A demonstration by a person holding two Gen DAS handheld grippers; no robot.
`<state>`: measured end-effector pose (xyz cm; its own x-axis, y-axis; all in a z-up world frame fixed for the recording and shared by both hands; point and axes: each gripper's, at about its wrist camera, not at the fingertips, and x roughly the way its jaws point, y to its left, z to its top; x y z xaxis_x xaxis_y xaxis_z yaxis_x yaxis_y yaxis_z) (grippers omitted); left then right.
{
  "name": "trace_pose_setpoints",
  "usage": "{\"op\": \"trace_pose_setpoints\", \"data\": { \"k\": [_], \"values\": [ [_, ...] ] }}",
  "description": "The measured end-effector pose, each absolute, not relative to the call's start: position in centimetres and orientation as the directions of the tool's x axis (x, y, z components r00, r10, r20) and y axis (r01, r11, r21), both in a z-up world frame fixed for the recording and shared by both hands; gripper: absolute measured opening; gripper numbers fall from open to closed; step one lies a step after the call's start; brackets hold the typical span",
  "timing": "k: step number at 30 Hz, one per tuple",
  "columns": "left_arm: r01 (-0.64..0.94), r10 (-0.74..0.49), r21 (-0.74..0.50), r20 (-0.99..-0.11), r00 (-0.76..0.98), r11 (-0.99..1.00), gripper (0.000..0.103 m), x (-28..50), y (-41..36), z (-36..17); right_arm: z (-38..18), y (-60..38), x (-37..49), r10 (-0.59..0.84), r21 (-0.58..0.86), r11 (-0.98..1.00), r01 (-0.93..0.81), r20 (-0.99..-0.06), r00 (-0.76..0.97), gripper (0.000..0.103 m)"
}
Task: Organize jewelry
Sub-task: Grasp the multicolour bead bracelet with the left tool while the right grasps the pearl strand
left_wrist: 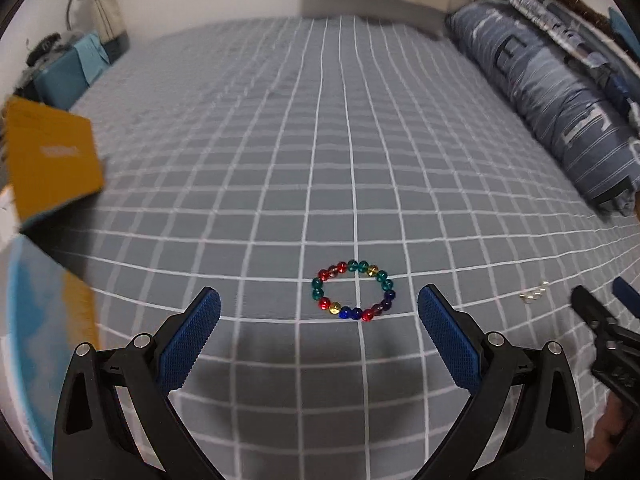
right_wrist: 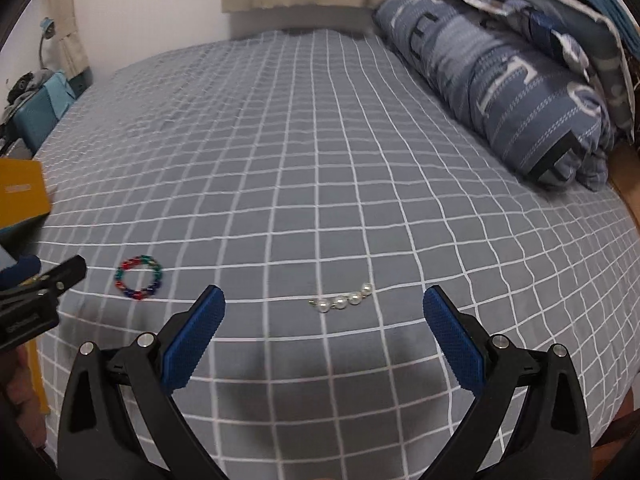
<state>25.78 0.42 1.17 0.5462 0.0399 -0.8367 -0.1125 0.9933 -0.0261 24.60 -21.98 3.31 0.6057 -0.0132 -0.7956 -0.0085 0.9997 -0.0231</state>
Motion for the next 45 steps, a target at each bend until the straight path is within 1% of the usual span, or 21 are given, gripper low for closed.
{"op": "trace_pose_setpoints", "data": {
  "k": [3, 6, 7, 9, 12, 13, 14, 17, 20, 22, 24, 26, 27, 29, 30, 31, 32, 34, 36, 37, 45],
  "values": [
    [-0.120, 0.014, -0.056, -0.857, 0.515, 0.991, 0.097, 27.1, 0.5, -1.3, 2.1, -22.5, 25.4, -0.015, -0.026, 1.000, -0.010, -0.806, 0.591, 0.095],
    [-0.134, 0.026, -0.047, -0.870, 0.493, 0.990, 0.097, 28.0, 0.5, -3.0, 0.7, -23.0, 26.3, -0.010, -0.023, 1.000, -0.016, -0.821, 0.570, 0.086],
    [-0.143, 0.030, -0.048, -0.866, 0.499, 0.989, 0.097, 28.2, 0.6, -3.3, 0.1, -23.1, 26.6, -0.007, -0.021, 1.000, -0.018, -0.831, 0.557, 0.081],
    [-0.148, 0.044, -0.034, -0.869, 0.493, 0.988, 0.097, 28.7, 0.6, -4.1, -0.7, -23.4, 26.9, 0.004, -0.007, 1.000, -0.017, -0.840, 0.543, 0.078],
    [-0.143, 0.039, -0.034, -0.878, 0.478, 0.989, 0.097, 29.3, 0.3, -5.2, -2.3, -24.0, 27.6, -0.005, -0.004, 1.000, 0.002, -0.858, 0.513, 0.070],
    [-0.141, 0.038, -0.034, -0.880, 0.473, 0.989, 0.097, 29.7, 0.2, -5.5, -2.8, -24.3, 27.8, -0.011, -0.007, 1.000, 0.010, -0.867, 0.498, 0.065],
    [-0.142, 0.038, -0.034, -0.878, 0.477, 0.989, 0.097, 29.6, 0.3, -5.5, -3.5, -24.6, 28.1, -0.010, -0.004, 1.000, 0.014, -0.879, 0.478, 0.062],
    [-0.151, 0.061, -0.016, -0.870, 0.489, 0.988, 0.097, 30.0, 0.3, -5.9, -4.2, -25.2, 28.4, 0.025, 0.041, 0.999, 0.024, -0.882, 0.470, 0.062],
    [-0.161, 0.053, -0.033, -0.866, 0.498, 0.986, 0.097, 30.0, 0.6, -6.1, -4.8, -25.4, 28.5, 0.052, 0.077, 0.997, 0.034, -0.883, 0.467, 0.061],
    [-0.165, 0.055, -0.033, -0.864, 0.501, 0.986, 0.097, 29.8, 0.6, -6.0, -5.2, -25.4, 28.7, 0.056, 0.084, 0.996, 0.043, -0.889, 0.454, 0.055],
    [-0.172, 0.060, -0.031, -0.864, 0.500, 0.985, 0.094, 29.4, 0.5, -6.1, -5.2, -25.6, 28.7, 0.060, 0.092, 0.995, 0.048, -0.888, 0.456, 0.048],
    [-0.182, 0.076, -0.018, -0.867, 0.493, 0.983, 0.084, 29.3, 0.4, -6.2, -5.0, -25.5, 28.7, 0.062, 0.091, 0.995, 0.043, -0.890, 0.451, 0.036],
    [-0.188, 0.080, -0.017, -0.866, 0.493, 0.982, 0.080, 29.2, 0.4, -6.2, -5.0, -25.5, 28.7, 0.064, 0.093, 0.995, 0.041, -0.890, 0.451, 0.034],
    [-0.196, 0.086, -0.015, -0.866, 0.493, 0.980, 0.061, 28.9, 0.5, -5.9, -5.0, -25.3, 28.7, 0.065, 0.091, 0.995, 0.036, -0.890, 0.451, 0.025],
    [-0.191, 0.074, -0.025, -0.866, 0.494, 0.981, 0.056, 28.8, 0.5, -5.7, -5.0, -25.2, 28.6, 0.061, 0.085, 0.996, 0.032, -0.890, 0.451, 0.022],
    [-0.186, 0.066, -0.031, -0.867, 0.494, 0.982, 0.046, 28.7, 0.4, -5.6, -5.0, -25.1, 28.6, 0.060, 0.082, 0.996, 0.029, -0.890, 0.451, 0.018],
    [-0.178, 0.057, -0.036, -0.868, 0.493, 0.983, 0.041, 28.5, 0.3, -5.5, -5.0, -25.1, 28.6, 0.063, 0.085, 0.996, 0.027, -0.890, 0.452, 0.014],
    [-0.164, 0.052, -0.035, -0.868, 0.494, 0.986, 0.020, 28.1, 0.0, -5.3, -5.0, -24.9, 28.5, 0.066, 0.087, 0.996, 0.025, -0.888, 0.455, 0.012],
    [-0.158, 0.055, -0.029, -0.864, 0.500, 0.987, 0.017, 27.7, -0.2, -5.1, -4.9, -24.9, 28.7, 0.063, 0.085, 0.996, 0.028, -0.887, 0.457, 0.011],
    [-0.156, 0.057, -0.025, -0.862, 0.504, 0.987, 0.010, 27.5, -0.2, -5.0, -4.9, -24.8, 28.8, 0.061, 0.085, 0.996, 0.032, -0.886, 0.460, 0.011],
    [-0.123, 0.001, -0.072, -0.861, 0.508, 0.990, 0.009, 27.3, -0.2, -4.4, -4.2, -24.4, 28.9, 0.029, 0.047, 0.999, 0.026, -0.877, 0.480, 0.011]
  ]
}}
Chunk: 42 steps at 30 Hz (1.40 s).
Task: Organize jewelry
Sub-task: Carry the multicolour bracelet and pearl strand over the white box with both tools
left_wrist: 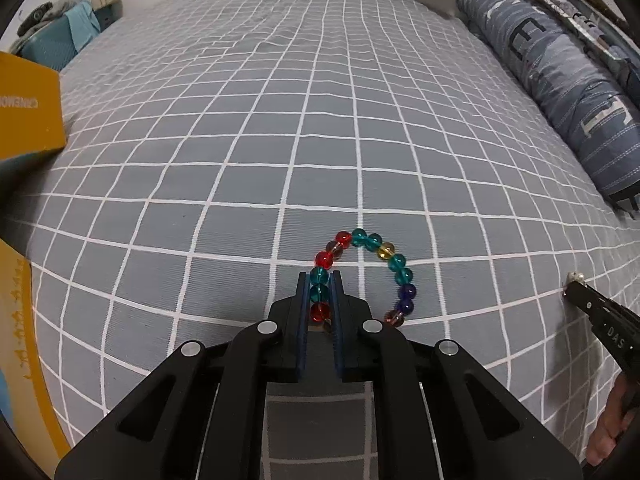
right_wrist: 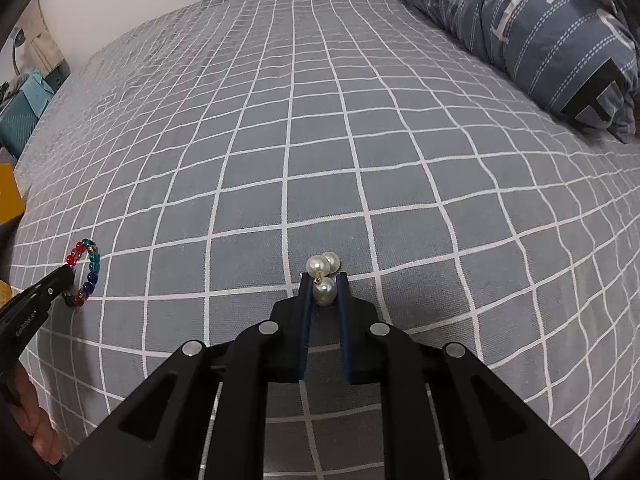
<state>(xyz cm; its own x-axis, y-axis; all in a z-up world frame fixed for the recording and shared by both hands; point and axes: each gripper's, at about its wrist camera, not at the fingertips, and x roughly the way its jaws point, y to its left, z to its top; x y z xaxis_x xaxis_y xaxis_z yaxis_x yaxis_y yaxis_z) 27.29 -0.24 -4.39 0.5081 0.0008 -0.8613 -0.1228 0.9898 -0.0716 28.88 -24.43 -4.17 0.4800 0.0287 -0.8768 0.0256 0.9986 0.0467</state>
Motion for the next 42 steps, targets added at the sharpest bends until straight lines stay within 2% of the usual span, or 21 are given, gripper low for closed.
{"op": "trace_pose_setpoints", "data": {
  "k": [19, 42],
  "values": [
    [-0.037, -0.092, -0.142, -0.798, 0.595, 0.989, 0.009, 23.7, -1.3, 0.7, -0.8, -23.1, 26.8, -0.029, -0.048, 0.999, -0.017, -0.817, 0.577, 0.011],
    [-0.040, -0.024, -0.067, -0.753, 0.657, 0.997, 0.009, 19.2, 1.2, 4.7, -0.5, -18.2, 25.5, 0.040, -0.042, 0.992, -0.115, -0.778, 0.627, 0.011]
  ]
}}
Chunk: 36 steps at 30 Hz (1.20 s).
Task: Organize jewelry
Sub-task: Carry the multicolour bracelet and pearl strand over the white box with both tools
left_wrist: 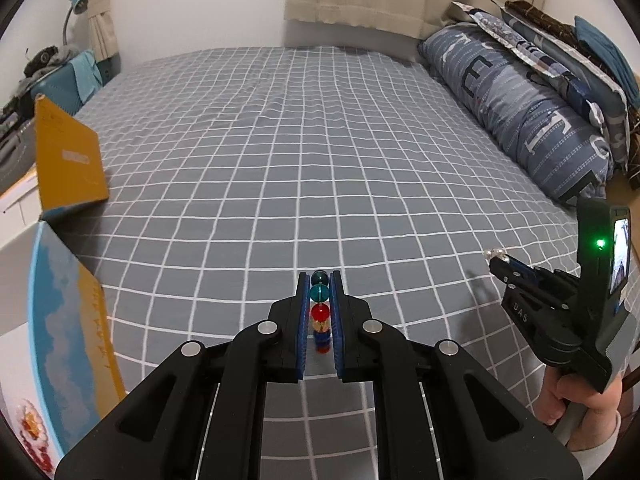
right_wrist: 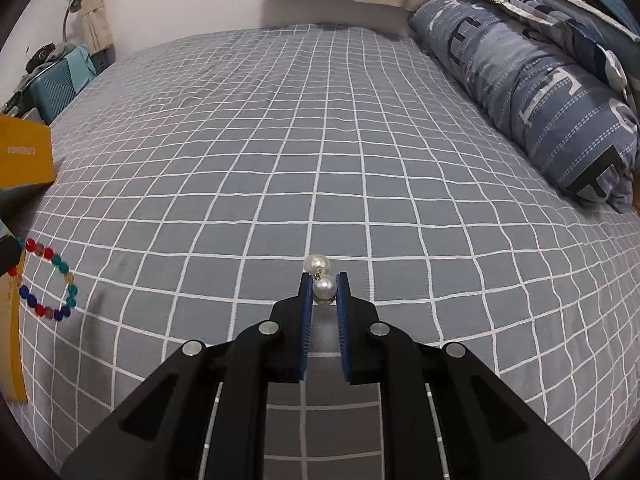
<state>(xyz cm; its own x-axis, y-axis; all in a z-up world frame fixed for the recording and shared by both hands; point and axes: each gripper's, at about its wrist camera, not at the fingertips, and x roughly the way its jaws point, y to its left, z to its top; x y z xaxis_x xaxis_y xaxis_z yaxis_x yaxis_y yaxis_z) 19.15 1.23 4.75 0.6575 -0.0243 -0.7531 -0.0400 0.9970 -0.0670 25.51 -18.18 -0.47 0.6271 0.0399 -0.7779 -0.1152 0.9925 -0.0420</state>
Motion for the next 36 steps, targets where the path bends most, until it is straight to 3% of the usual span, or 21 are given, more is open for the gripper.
{"op": "trace_pose_setpoints", "data": {
  "k": [36],
  "values": [
    [-0.076, 0.028, -0.035, -0.717, 0.696, 0.997, 0.009, 13.9, 4.5, 9.7, 6.5, -14.6, 20.5, 0.032, -0.093, 0.985, -0.144, -0.725, 0.688, 0.011]
  ]
}}
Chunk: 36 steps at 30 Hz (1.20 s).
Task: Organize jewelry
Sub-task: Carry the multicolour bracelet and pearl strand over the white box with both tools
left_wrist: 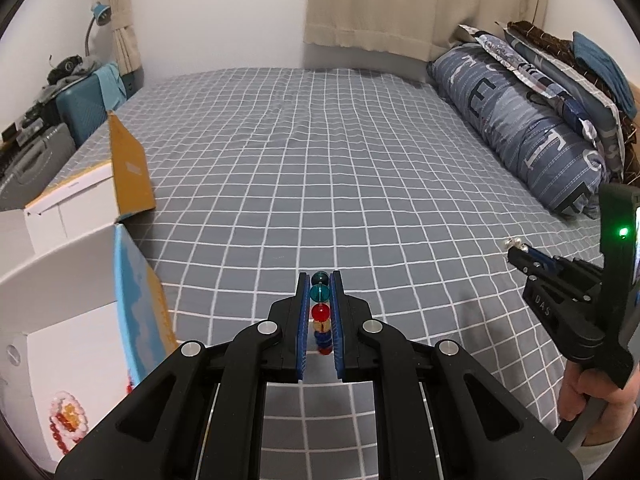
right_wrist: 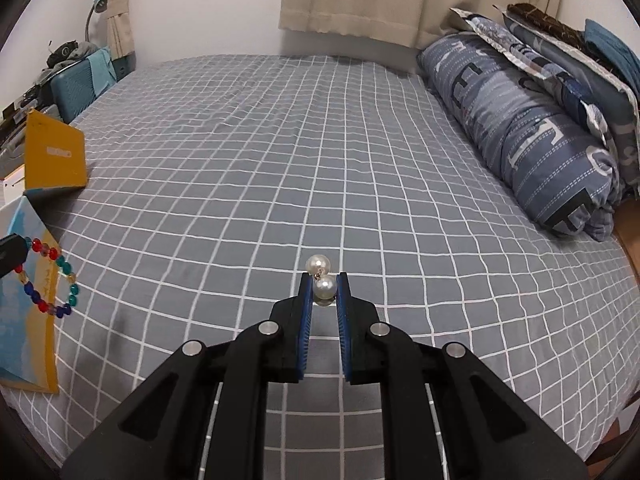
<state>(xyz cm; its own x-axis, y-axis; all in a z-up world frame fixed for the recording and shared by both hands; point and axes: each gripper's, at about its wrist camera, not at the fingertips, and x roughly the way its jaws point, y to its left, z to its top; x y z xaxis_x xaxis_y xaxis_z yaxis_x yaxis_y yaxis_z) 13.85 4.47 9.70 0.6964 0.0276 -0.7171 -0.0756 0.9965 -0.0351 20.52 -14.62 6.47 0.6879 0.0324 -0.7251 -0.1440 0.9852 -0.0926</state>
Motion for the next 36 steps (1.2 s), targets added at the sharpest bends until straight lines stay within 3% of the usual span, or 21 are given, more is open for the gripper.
{"op": "trace_pose_setpoints", "data": {
  "k": [18, 36],
  "values": [
    [-0.183, 0.121, -0.025, -0.665, 0.737, 0.983, 0.009, 8.2, 10.5, 13.5, 10.7, -6.7, 16.5, 0.145, -0.053, 0.967, -0.250, -0.694, 0.705, 0.011],
    [-0.435, 0.315, -0.016, -0.664, 0.678, 0.900, 0.009, -0.1, 24.1, 12.7, 11.4, 12.0, 10.3, 0.412, 0.044, 0.848, -0.527, -0.680, 0.606, 0.011]
  ]
}}
